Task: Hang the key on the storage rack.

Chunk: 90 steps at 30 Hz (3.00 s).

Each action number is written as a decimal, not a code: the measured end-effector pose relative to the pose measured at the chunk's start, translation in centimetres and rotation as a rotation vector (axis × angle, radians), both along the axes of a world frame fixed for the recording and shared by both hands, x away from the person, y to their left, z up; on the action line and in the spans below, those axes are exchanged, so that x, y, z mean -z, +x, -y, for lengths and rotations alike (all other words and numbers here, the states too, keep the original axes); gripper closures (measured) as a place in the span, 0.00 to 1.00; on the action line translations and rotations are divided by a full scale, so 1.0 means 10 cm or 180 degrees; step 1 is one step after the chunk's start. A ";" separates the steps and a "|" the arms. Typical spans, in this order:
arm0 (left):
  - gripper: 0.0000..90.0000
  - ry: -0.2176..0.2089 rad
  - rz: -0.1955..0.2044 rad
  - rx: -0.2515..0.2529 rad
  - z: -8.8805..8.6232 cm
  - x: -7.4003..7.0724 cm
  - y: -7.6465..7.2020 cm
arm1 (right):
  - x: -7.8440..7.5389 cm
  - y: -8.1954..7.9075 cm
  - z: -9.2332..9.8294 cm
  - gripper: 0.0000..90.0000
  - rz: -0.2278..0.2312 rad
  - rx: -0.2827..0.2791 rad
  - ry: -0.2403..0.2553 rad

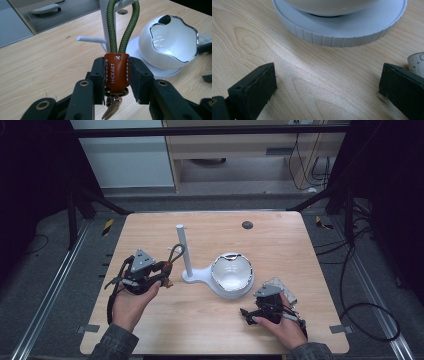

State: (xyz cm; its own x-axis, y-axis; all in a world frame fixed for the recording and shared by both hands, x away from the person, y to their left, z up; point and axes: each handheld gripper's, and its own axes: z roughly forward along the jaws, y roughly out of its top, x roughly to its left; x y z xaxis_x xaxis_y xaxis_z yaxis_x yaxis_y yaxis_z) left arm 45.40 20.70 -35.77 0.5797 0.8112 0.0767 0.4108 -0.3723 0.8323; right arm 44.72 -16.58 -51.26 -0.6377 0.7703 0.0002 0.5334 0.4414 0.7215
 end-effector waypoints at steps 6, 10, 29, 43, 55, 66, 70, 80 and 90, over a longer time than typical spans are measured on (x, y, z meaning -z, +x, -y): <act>0.73 -0.0005 -0.0046 -0.0032 0.04 0.07 0.08 | 0.00 0.00 0.00 0.01 0.0004 -0.0003 -0.0001; 0.73 -0.0015 -0.0056 -0.0053 0.06 0.11 0.12 | 0.00 0.00 0.00 0.01 0.0005 -0.0003 0.0000; 0.73 -0.0083 -0.0072 -0.0081 0.17 0.29 0.23 | 0.00 0.00 0.00 0.02 0.0006 -0.0003 -0.0006; 0.61 -0.0158 -0.0093 -0.0050 0.13 0.37 0.30 | 0.00 0.00 0.01 0.01 0.0026 -0.0026 -0.0013; 0.16 -0.0084 -0.0234 -0.0062 -0.16 0.82 0.28 | -0.15 -0.07 0.05 0.07 -0.0015 -0.0076 -0.0090; 0.08 -0.0033 -0.0452 -0.0058 -0.38 1.13 0.36 | -0.68 -0.04 0.38 0.09 -0.0053 0.0334 -0.0390; 0.08 -0.0011 -0.0538 -0.0043 -0.42 1.20 0.38 | -0.76 0.01 0.50 0.08 -0.0144 0.0448 -0.0404; 0.09 -0.0066 -0.0607 -0.0097 -0.52 1.27 0.36 | -1.07 0.17 0.69 0.08 -0.0407 0.0584 -0.0582; 0.08 0.0085 -0.0619 -0.0100 -0.44 1.31 0.37 | -1.46 0.17 0.83 0.08 -0.0496 0.0617 -0.0717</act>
